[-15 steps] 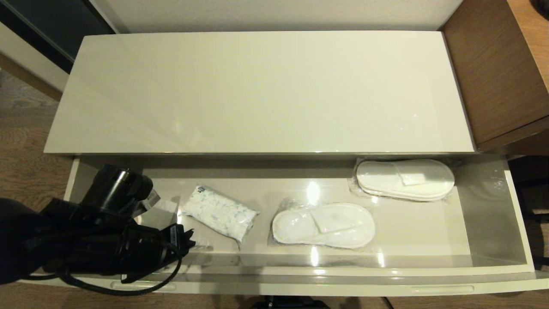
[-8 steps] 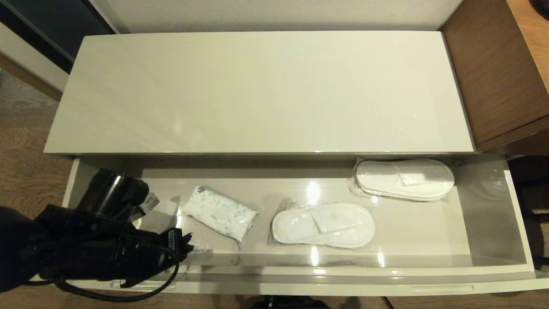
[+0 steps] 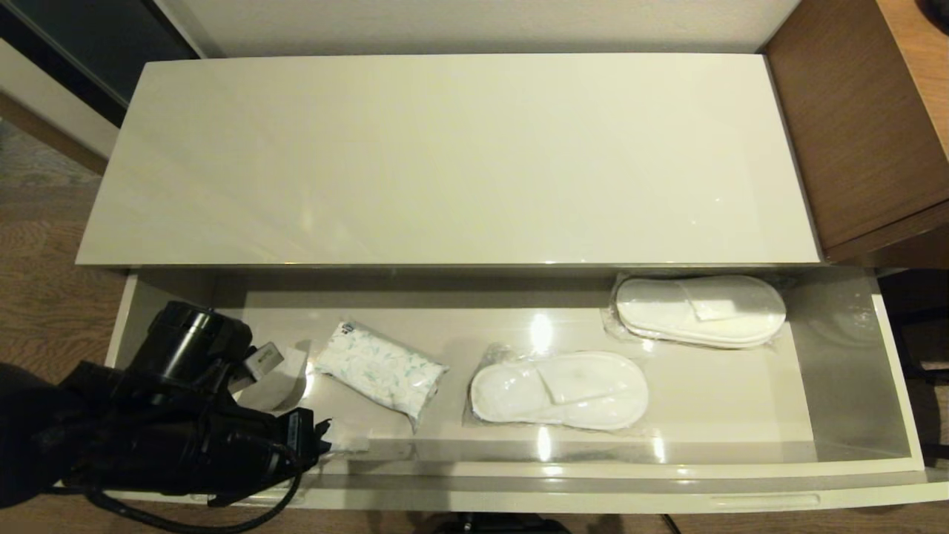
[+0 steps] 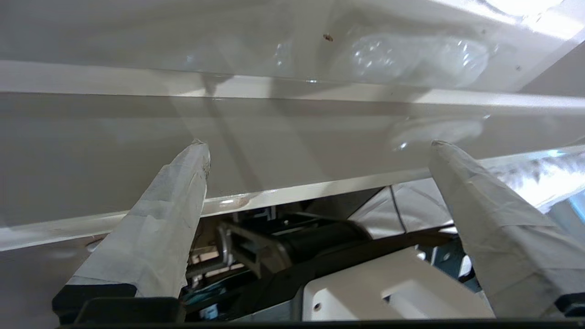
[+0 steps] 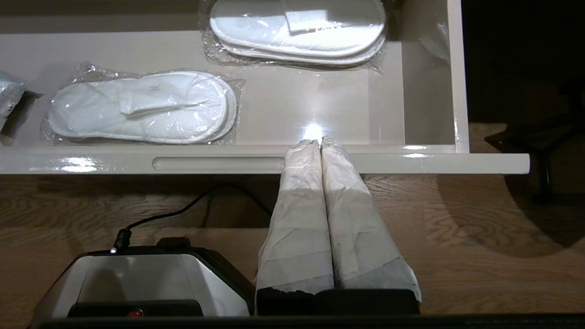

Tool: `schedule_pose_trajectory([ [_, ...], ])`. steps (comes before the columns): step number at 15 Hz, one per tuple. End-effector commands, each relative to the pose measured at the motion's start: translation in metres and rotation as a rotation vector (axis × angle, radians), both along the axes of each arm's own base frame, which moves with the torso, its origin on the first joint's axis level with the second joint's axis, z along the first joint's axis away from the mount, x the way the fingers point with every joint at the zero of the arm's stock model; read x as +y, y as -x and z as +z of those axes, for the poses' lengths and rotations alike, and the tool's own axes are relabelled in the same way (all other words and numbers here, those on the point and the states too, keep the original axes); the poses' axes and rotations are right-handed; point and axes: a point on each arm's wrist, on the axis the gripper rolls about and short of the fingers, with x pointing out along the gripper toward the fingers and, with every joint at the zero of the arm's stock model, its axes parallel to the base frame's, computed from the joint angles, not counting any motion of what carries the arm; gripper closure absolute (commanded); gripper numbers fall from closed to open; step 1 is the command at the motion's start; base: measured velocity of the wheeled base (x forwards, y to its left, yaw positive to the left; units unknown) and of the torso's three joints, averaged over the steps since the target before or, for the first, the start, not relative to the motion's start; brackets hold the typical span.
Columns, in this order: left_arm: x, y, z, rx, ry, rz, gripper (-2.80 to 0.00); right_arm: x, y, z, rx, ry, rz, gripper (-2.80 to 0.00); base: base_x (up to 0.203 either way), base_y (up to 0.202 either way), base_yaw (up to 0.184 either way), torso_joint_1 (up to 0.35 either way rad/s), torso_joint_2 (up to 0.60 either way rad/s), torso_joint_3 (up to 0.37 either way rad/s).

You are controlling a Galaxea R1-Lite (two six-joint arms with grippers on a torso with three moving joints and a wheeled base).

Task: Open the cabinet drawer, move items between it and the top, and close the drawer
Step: Take out the tissue from the drawer

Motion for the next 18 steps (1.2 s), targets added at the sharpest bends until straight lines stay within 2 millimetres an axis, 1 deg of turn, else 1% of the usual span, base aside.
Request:
schedule_pose_trajectory([
  [1, 0.002, 0.007, 0.001, 0.015, -0.022, -0.034, -2.8, 0.0, 0.0, 0.0, 0.002, -0.001, 0.001, 0.0, 0.0, 0.0, 0.0, 0.0, 0.0, 0.0],
  [3, 0.002, 0.007, 0.001, 0.015, -0.022, -0.035, -2.8, 0.0, 0.0, 0.0, 0.002, 0.0, 0.001, 0.0, 0.0, 0.0, 0.0, 0.0, 0.0, 0.0],
  [4, 0.003, 0.012, 0.003, 0.026, -0.033, -0.07, -2.8, 0.0, 0.0, 0.0, 0.002, 0.001, 0.001, 0.0, 0.0, 0.0, 0.0, 0.0, 0.0, 0.0],
  [5, 0.006, 0.021, 0.004, 0.072, -0.042, -0.134, -2.8, 0.0, 0.0, 0.0, 0.002, 0.001, 0.002, 0.0, 0.0, 0.0, 0.0, 0.0, 0.0, 0.0],
  [7, 0.006, 0.023, 0.004, 0.081, -0.032, -0.162, -2.8, 0.0, 0.0, 0.0, 0.002, -0.001, 0.001, 0.0, 0.0, 0.0, 0.0, 0.0, 0.0, 0.0],
  [8, 0.005, 0.022, 0.004, 0.078, -0.031, -0.154, -2.8, 0.0, 0.0, 0.0, 0.002, 0.001, 0.001, 0.0, 0.0, 0.0, 0.0, 0.0, 0.0, 0.0],
  [11, 0.006, 0.005, 0.009, 0.051, -0.001, -0.061, -2.8, 0.0, 0.0, 0.0, 0.002, 0.001, 0.001, 0.0, 0.0, 0.0, 0.0, 0.0, 0.0, 0.0],
  [13, 0.005, -0.018, 0.007, -0.007, 0.049, 0.039, -2.8, 0.0, 0.0, 0.0, 0.002, -0.001, 0.002, 0.0, 0.0, 0.0, 0.0, 0.0, 0.0, 0.0],
  [14, 0.002, -0.032, 0.001, -0.047, 0.047, 0.095, -2.8, 0.0, 0.0, 0.0, 0.002, 0.001, 0.001, 0.0, 0.0, 0.0, 0.0, 0.0, 0.0, 0.0],
  [16, -0.004, -0.067, -0.028, -0.088, 0.011, 0.218, -2.8, 0.0, 0.0, 0.0, 0.002, 0.001, 0.001, 0.0, 0.0, 0.0, 0.0, 0.0, 0.0, 0.0],
  [17, -0.007, -0.081, -0.041, -0.104, -0.001, 0.263, -2.8, 0.0, 0.0, 0.0, 0.002, 0.001, 0.001, 0.0, 0.0, 0.0, 0.0, 0.0, 0.0, 0.0],
  [18, -0.009, -0.091, -0.047, -0.132, -0.004, 0.302, -2.8, 0.0, 0.0, 0.0, 0.002, 0.001, 0.001, 0.0, 0.0, 0.0, 0.0, 0.0, 0.0, 0.0],
])
